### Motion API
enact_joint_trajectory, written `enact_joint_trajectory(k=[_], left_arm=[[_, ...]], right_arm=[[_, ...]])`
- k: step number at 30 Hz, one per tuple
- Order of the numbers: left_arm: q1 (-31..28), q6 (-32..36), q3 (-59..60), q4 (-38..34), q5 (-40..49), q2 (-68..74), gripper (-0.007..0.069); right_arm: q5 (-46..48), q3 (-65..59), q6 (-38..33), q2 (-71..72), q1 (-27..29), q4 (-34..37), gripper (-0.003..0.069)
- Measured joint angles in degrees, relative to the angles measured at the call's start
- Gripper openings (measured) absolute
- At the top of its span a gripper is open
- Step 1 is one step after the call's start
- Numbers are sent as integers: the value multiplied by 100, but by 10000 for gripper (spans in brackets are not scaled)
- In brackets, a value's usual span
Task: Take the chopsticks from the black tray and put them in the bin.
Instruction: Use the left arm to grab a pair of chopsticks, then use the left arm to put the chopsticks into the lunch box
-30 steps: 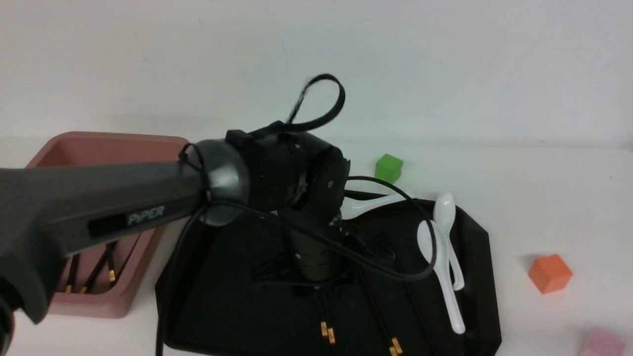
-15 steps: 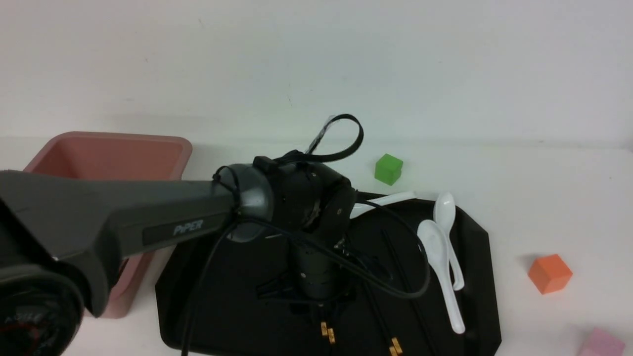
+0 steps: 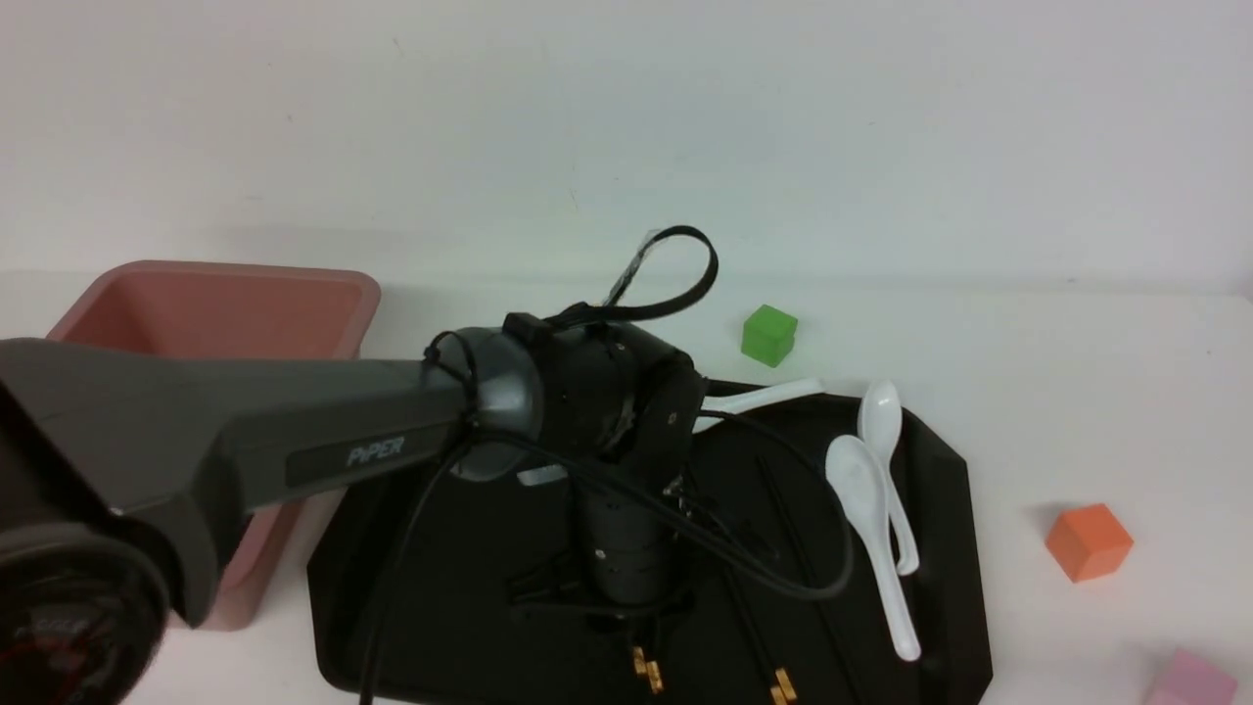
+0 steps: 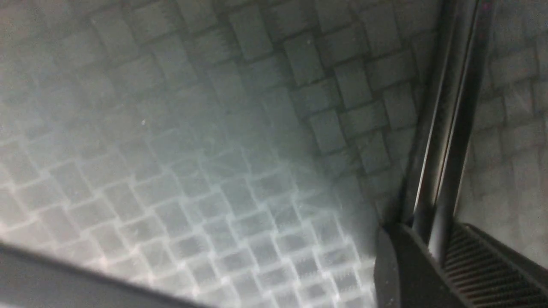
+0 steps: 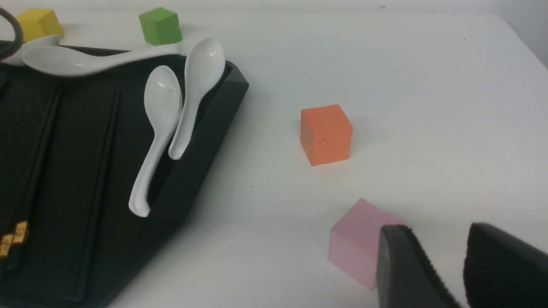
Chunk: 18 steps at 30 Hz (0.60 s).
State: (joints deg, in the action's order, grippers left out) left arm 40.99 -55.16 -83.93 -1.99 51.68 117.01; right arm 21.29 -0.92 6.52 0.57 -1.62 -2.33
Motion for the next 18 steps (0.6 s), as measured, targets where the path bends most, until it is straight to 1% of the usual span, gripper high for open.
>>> enact_joint_trajectory(k=[5, 9, 12, 13, 14, 16, 17, 18], left_arm=[[0, 494, 0, -201, 68, -729, 113], [-167, 1031, 0, -79, 526, -1775, 113], [-534, 1240, 0, 306, 1106, -2276, 113], [-773, 1284, 0, 559, 1474, -2477, 113], [-1002, 1303, 0, 742, 1641, -2565, 113], [-1405, 1363, 0, 1118, 1816, -2688, 113], [-1734, 1462, 18, 1288, 1844, -2721, 113], [-1904, 1526, 37, 1344, 1844, -2737, 113]], right_arm=[[0, 0, 0, 0, 0, 0, 240], [0, 0, 0, 0, 0, 0, 240], [0, 0, 0, 0, 0, 0, 240], [0, 0, 0, 0, 0, 0, 240], [0, 0, 0, 0, 0, 0, 240], [0, 0, 0, 0, 0, 0, 240], [0, 0, 0, 0, 0, 0, 240], [0, 0, 0, 0, 0, 0, 240]])
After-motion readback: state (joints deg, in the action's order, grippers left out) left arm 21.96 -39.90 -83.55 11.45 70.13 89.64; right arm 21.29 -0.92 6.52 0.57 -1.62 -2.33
